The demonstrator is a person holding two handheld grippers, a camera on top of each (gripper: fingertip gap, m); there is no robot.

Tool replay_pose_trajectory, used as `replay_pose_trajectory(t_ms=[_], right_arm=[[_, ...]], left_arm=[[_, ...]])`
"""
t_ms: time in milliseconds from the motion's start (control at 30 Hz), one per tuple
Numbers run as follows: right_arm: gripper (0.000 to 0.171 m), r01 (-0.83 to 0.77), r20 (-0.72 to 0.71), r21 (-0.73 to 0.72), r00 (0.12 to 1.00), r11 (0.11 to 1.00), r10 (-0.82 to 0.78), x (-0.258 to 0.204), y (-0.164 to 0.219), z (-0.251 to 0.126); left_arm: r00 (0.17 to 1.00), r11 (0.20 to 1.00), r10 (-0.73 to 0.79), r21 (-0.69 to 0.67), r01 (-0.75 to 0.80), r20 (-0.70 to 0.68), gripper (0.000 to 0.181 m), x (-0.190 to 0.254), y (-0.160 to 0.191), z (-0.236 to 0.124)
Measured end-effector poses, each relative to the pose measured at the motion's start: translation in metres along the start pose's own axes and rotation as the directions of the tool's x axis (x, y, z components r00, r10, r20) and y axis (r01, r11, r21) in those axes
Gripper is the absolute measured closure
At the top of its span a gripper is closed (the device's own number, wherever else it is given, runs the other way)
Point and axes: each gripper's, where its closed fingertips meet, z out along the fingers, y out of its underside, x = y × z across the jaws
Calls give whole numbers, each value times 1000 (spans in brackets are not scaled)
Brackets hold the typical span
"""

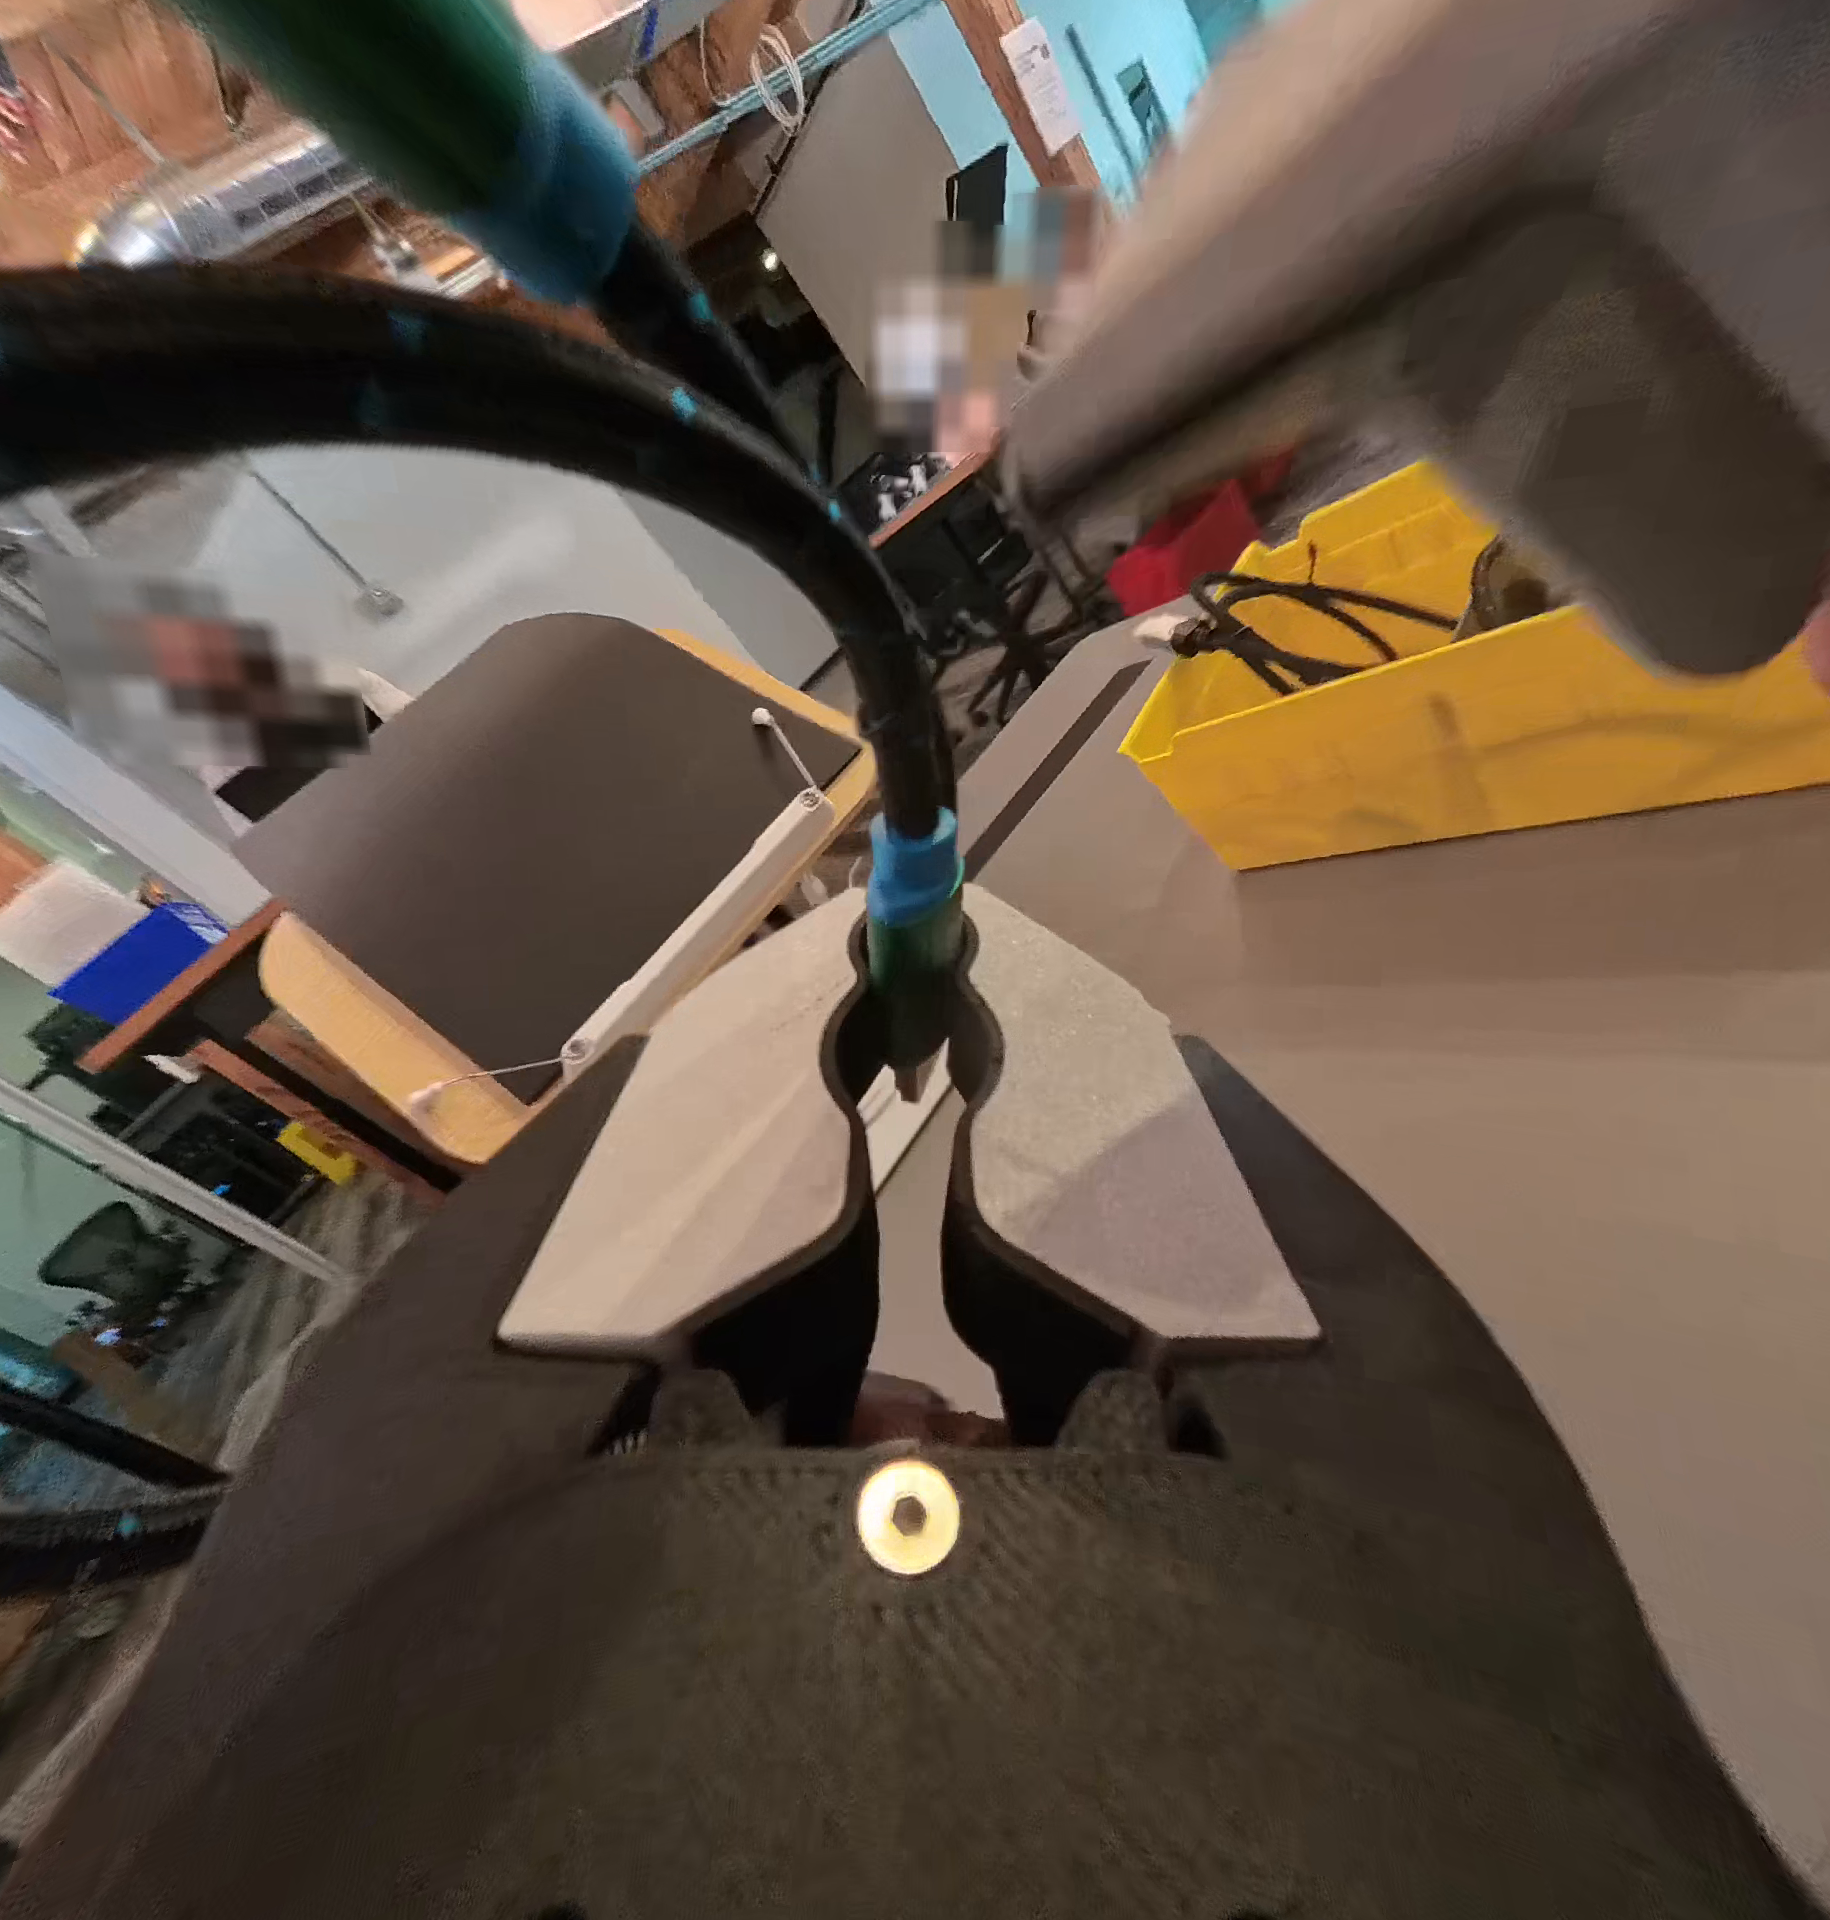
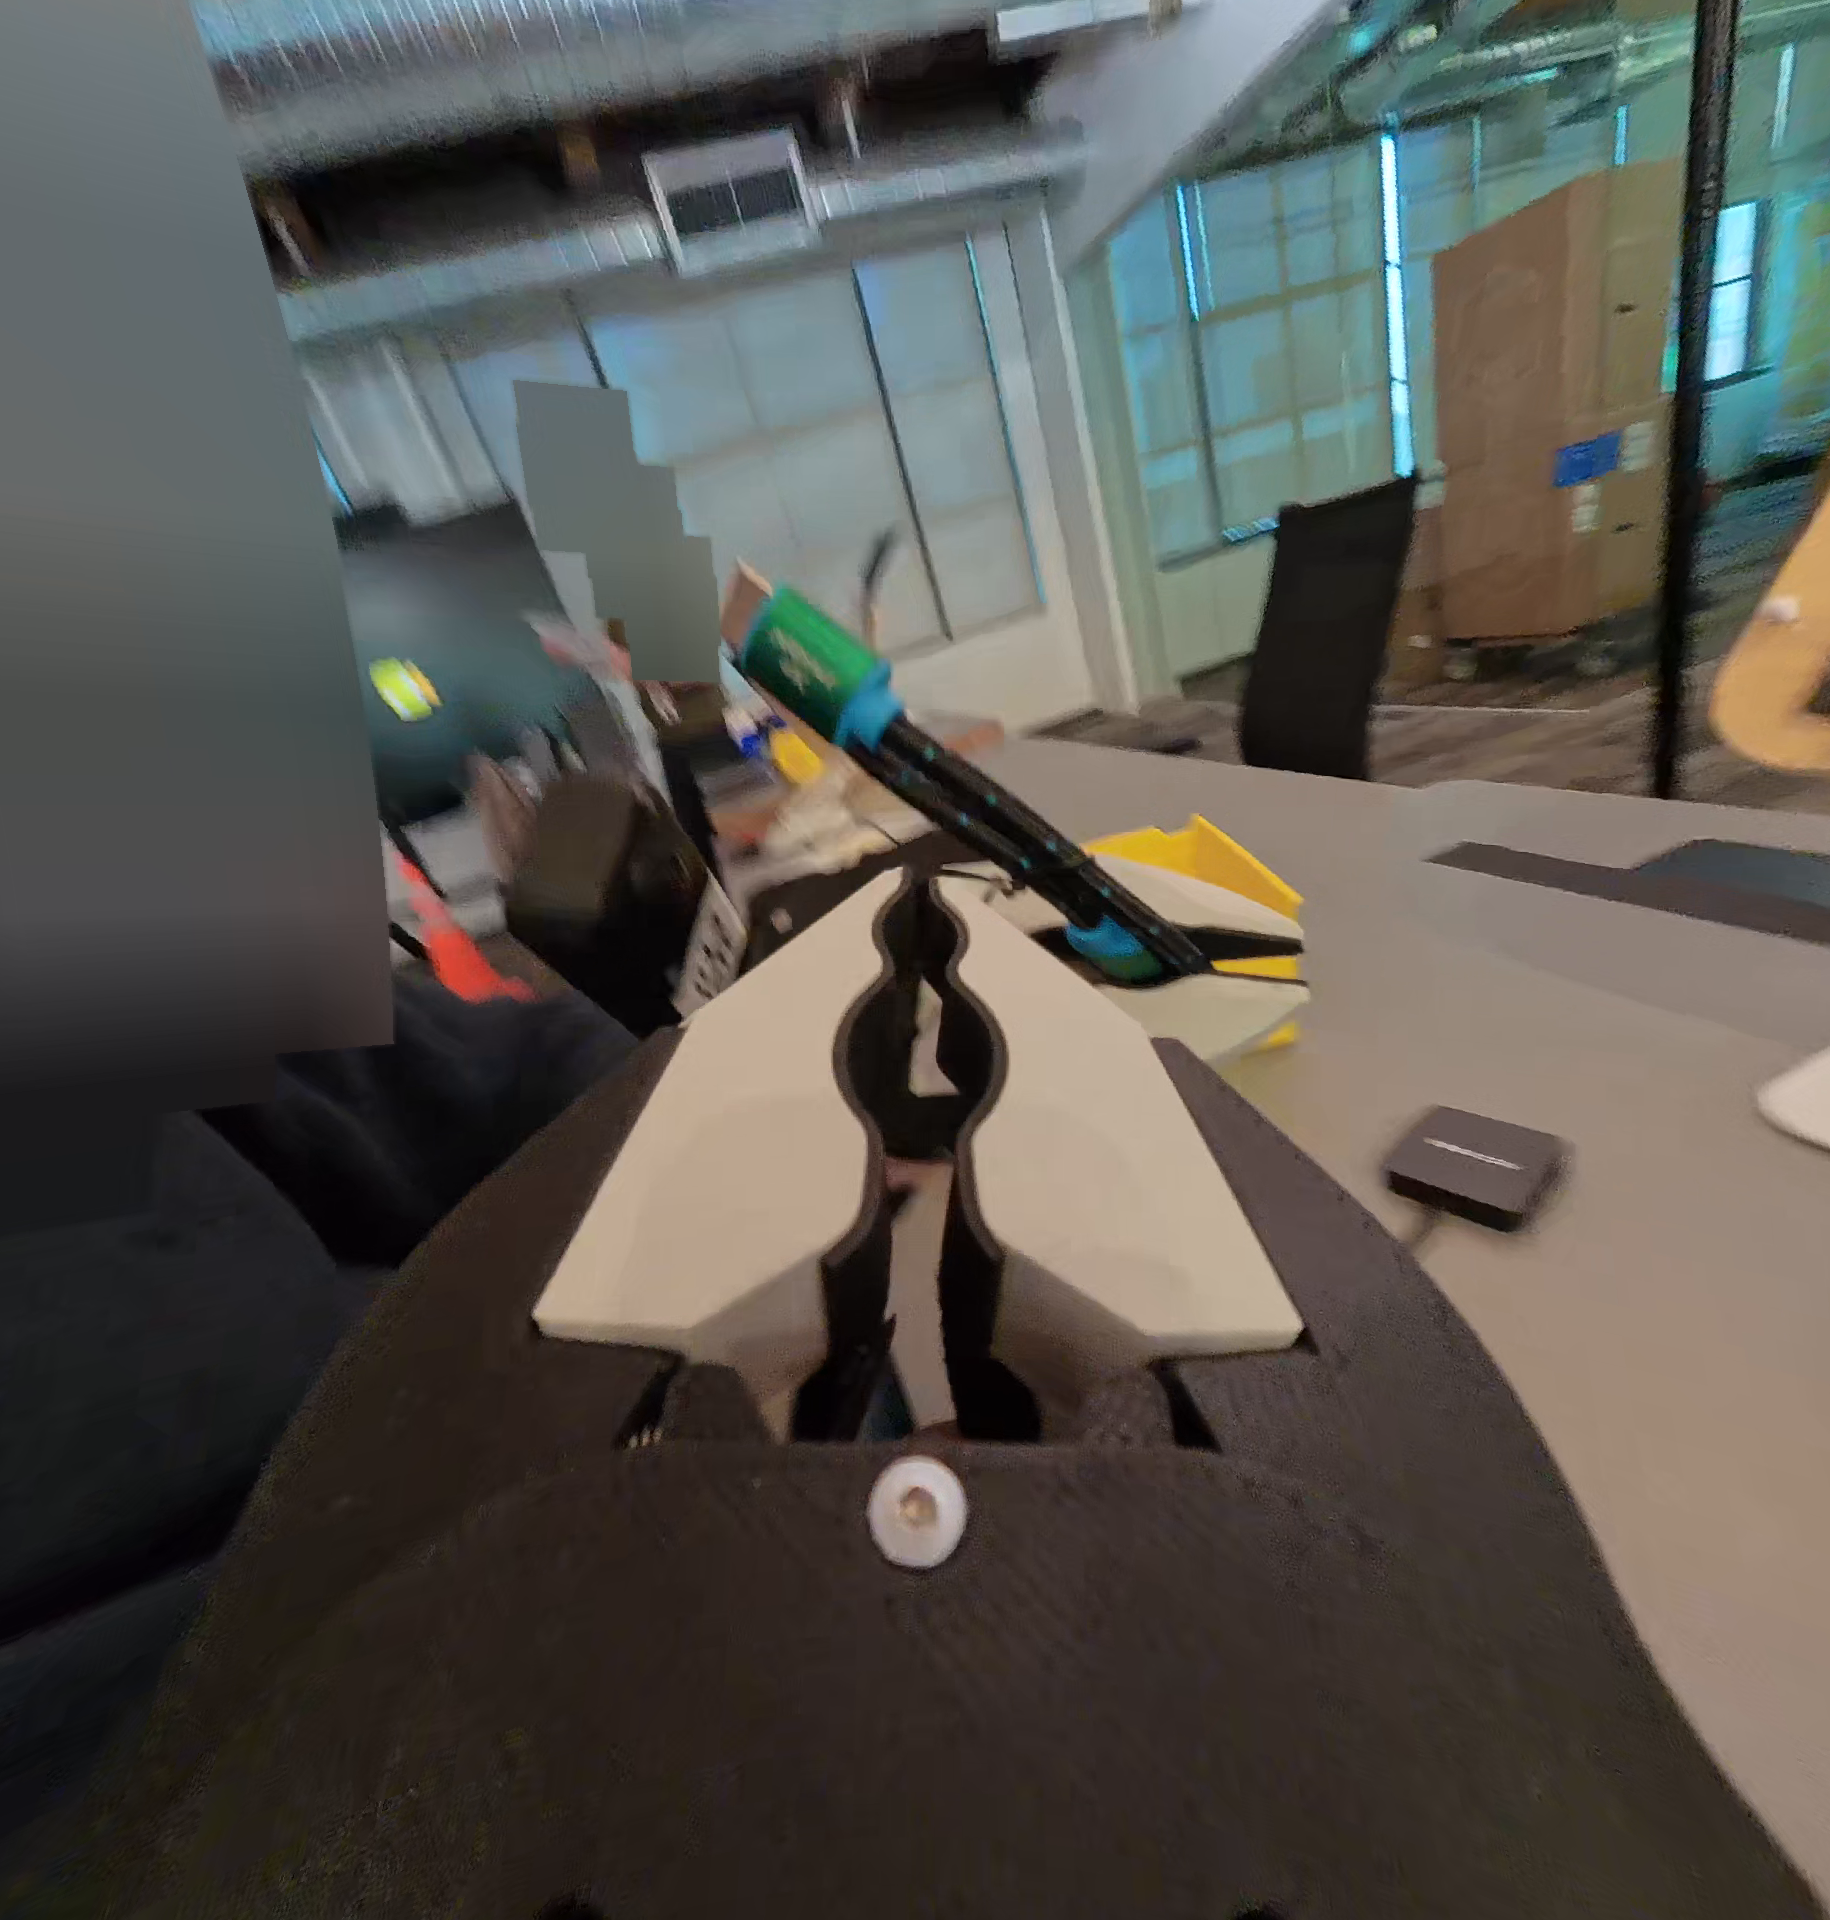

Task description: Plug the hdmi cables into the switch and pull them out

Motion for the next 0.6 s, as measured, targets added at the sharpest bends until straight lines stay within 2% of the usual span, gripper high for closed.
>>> replay_pose_trajectory(t_ms=[100, 200, 233, 300, 367, 400, 433, 500, 600], right_arm=[[171, -167, 33, 92, 986, 982, 165, 8, -15, -9], [171, -126, -56, 41, 990, 991, 128, 27, -2, -15], [171, -64, -65, 6, 996, 998, 64, 26, 2, -15], [171, 165, -118, -86, 978, 983, -174, 22, 8, -14], [171, 388, -134, -170, 901, 906, -412, 13, 9, -12], [150, 488, -150, -222, 838, 844, -524, 13, 10, -12], [149, 563, -151, -262, 778, 784, -610, 12, 11, -11], [151, 638, -153, -319, 696, 701, -702, 12, 13, -11], [159, 675, -136, -378, 636, 634, -759, 14, 18, -9]], left_arm=[[997, 997, 75, -3, -75, 35, 174, -3, 8, 1], [995, 996, 94, 1, -94, 28, 174, 0, 6, 1], [997, 997, 78, -1, -78, 21, 174, 1, 6, 1], [998, 998, 58, -11, -58, 18, 174, -1, 7, 1], [998, 998, 55, -15, -55, 16, 174, -1, 8, 2], [999, 999, 48, -19, -47, 12, 174, -1, 8, 2], [999, 999, 39, -21, -38, 8, 174, 0, 8, 2], [999, 999, 34, -22, -33, 3, 174, 1, 8, 2], [999, 999, 35, -21, -35, 1, 174, 2, 6, 2]])
